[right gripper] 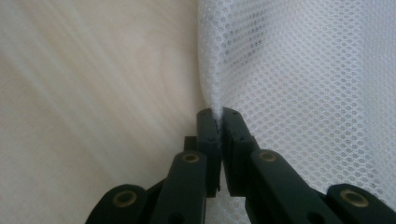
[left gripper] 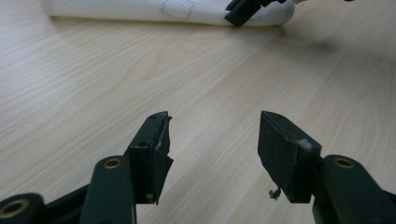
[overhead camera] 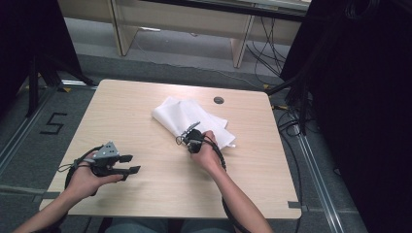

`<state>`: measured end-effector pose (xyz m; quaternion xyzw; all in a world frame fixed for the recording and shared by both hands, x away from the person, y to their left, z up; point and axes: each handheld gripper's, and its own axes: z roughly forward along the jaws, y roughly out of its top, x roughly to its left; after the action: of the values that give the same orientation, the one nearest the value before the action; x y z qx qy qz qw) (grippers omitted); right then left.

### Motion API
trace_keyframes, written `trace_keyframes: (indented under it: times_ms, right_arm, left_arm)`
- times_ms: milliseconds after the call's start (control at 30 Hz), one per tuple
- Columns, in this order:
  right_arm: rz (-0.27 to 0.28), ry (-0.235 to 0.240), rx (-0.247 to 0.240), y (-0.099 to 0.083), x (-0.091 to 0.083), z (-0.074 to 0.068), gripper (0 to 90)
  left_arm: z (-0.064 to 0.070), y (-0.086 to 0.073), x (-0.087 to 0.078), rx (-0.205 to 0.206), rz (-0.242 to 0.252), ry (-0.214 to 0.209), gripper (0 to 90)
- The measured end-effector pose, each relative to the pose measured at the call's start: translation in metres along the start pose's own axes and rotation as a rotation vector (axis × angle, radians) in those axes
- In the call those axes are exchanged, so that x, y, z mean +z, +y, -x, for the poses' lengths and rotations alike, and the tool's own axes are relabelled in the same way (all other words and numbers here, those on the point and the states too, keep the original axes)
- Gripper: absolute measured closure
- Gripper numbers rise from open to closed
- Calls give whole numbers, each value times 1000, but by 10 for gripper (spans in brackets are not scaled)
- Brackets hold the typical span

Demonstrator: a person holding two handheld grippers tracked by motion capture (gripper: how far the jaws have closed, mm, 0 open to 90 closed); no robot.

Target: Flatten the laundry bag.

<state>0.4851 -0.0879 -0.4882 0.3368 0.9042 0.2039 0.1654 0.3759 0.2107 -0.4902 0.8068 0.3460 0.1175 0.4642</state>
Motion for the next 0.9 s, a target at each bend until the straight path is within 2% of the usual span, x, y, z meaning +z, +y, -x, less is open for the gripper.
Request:
trace_keyframes:
  times_ms: [33, 133, 233, 267, 300, 333, 367, 400, 433, 467, 500, 533, 667, 733, 767, 800, 833, 900]
  right_arm:
    - [-3, 11, -3, -3, -3, -2, 877]
    - [-3, 37, -40, -15, -12, -8, 875]
    - [-6, 76, -48, -28, -21, -15, 873]
    - [3, 78, -84, -33, -24, -15, 872]
    - [-5, 99, -56, -39, -29, -19, 871]
    - [-3, 98, -78, -43, -31, -20, 871]
    - [-4, 103, -76, -46, -33, -22, 871]
    - [-10, 120, -89, -54, -41, -31, 870]
    - [-10, 120, -89, -54, -41, -31, 870]
    - [-17, 131, -111, -60, -46, -36, 869]
    - [-17, 131, -111, -60, -46, -36, 869]
    - [-19, 131, -136, -63, -49, -39, 868]
    - [-42, 147, -187, -75, -59, -48, 861]
    - [-45, 157, -193, -79, -64, -48, 845]
    - [-55, 167, -192, -81, -66, -48, 809]
    - [-73, 186, -186, -83, -69, -48, 777]
    - [-73, 200, -177, -83, -72, -47, 742]
    - [-4, 225, -121, -81, -81, -38, 657]
  left_arm:
    - [-1, 1, -1, 17, -13, 3, 435]
    - [-1, 0, 1, 17, -7, 2, 435]
    - [0, 1, 0, 7, -19, -1, 434]
    - [-1, 1, 0, 25, -17, 1, 434]
    - [0, 1, 0, 21, -14, 4, 434]
    - [0, 1, 0, 19, -7, 6, 434]
    - [0, 1, 0, 13, -1, 6, 434]
    - [1, 1, 0, -1, -2, 8, 435]
    - [1, 1, 0, -1, -2, 8, 436]
    - [0, 2, 0, 17, -5, 2, 436]
    - [1, 2, 0, 17, -2, 1, 436]
    - [1, 2, 0, 19, 1, -1, 437]
    - [3, 2, -1, 32, -8, -2, 457]
    - [4, 2, 0, 31, -5, -3, 467]
    - [5, 3, -1, 37, -9, -7, 478]
    - [6, 3, 0, 20, -3, -20, 491]
    - [7, 3, 1, 33, 9, -27, 504]
    - [11, 6, 1, 39, -5, -41, 553]
